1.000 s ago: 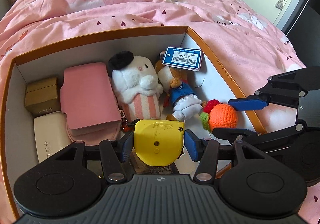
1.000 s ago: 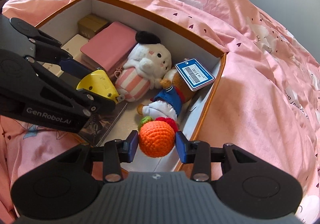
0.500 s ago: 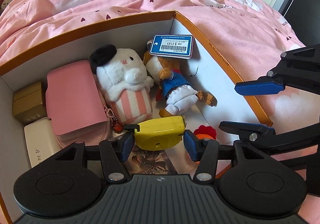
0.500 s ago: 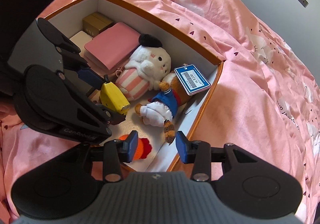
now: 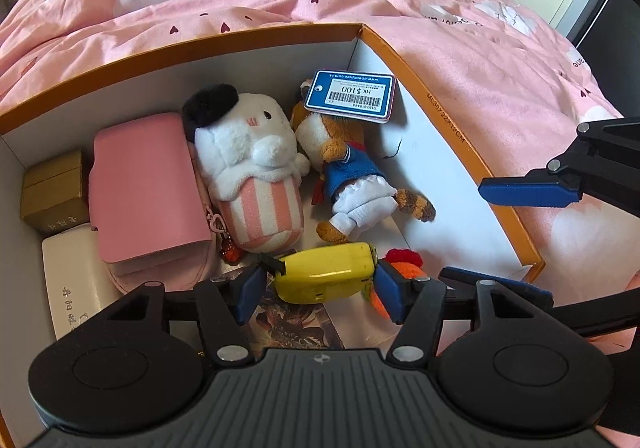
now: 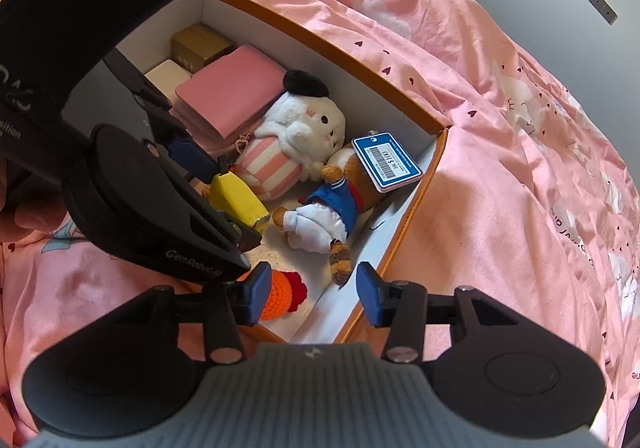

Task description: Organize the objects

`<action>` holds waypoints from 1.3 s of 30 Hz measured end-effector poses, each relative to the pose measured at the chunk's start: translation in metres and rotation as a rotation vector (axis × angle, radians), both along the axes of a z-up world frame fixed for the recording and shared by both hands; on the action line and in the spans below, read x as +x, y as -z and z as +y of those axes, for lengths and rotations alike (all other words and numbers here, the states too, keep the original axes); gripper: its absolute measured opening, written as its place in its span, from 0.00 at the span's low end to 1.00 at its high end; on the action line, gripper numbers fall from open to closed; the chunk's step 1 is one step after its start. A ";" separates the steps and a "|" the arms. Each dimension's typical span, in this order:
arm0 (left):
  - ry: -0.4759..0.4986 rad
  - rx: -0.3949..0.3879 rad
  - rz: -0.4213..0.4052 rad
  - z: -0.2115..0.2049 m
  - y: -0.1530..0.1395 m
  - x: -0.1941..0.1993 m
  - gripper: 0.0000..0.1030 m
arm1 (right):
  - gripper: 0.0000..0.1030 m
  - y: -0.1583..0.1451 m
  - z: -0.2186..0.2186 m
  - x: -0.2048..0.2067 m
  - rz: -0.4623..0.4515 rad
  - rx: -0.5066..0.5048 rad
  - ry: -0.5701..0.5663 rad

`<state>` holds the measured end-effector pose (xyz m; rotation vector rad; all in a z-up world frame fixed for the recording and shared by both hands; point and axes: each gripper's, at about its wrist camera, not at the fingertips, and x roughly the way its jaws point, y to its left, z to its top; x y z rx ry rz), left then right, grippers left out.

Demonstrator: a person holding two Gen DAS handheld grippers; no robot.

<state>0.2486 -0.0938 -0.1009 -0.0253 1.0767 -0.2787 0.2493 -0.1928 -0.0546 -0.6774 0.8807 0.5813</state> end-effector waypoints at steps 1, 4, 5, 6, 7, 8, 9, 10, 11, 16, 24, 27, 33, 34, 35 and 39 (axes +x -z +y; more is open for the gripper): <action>0.001 0.007 -0.009 -0.001 -0.001 -0.001 0.70 | 0.48 0.000 0.000 0.000 -0.001 0.001 0.001; 0.001 0.015 -0.040 -0.002 -0.005 -0.003 0.71 | 0.48 -0.002 0.000 -0.001 -0.002 0.004 0.008; 0.001 0.010 -0.045 -0.001 -0.006 -0.003 0.71 | 0.48 -0.004 0.000 -0.002 -0.006 0.003 0.008; 0.000 0.004 -0.047 -0.001 -0.007 -0.003 0.72 | 0.49 -0.005 0.000 -0.003 -0.011 0.001 0.009; -0.001 -0.003 -0.049 0.000 -0.008 -0.004 0.73 | 0.56 -0.006 0.000 -0.004 -0.027 -0.010 0.015; -0.003 -0.008 -0.056 0.000 -0.009 -0.005 0.74 | 0.59 -0.007 0.000 -0.005 -0.052 -0.023 0.022; -0.005 -0.008 -0.064 0.000 -0.010 -0.006 0.77 | 0.62 -0.009 -0.001 -0.006 -0.071 -0.031 0.023; -0.002 -0.006 -0.073 -0.001 -0.012 -0.007 0.78 | 0.64 -0.011 -0.002 -0.006 -0.079 -0.031 0.024; 0.002 -0.004 -0.080 -0.001 -0.013 -0.008 0.78 | 0.64 -0.013 -0.004 -0.006 -0.076 -0.026 0.030; 0.011 0.026 -0.143 -0.004 -0.025 -0.018 0.79 | 0.67 -0.018 -0.010 -0.008 -0.065 0.001 0.067; -0.051 0.109 -0.274 0.000 -0.051 -0.042 0.80 | 0.69 -0.032 -0.012 -0.020 -0.083 0.056 0.101; -0.098 0.115 -0.333 0.008 -0.064 -0.056 0.80 | 0.71 -0.042 -0.014 -0.026 -0.094 0.126 0.138; -0.179 0.124 -0.483 0.024 -0.095 -0.091 0.80 | 0.80 -0.063 -0.020 -0.044 -0.138 0.301 0.227; -0.194 0.121 -0.506 0.027 -0.100 -0.096 0.81 | 0.84 -0.067 -0.021 -0.049 -0.152 0.331 0.241; -0.215 0.117 -0.524 0.030 -0.104 -0.101 0.81 | 0.85 -0.071 -0.021 -0.053 -0.167 0.362 0.255; -0.327 0.129 -0.582 0.043 -0.116 -0.119 0.82 | 0.95 -0.086 -0.022 -0.073 -0.237 0.487 0.309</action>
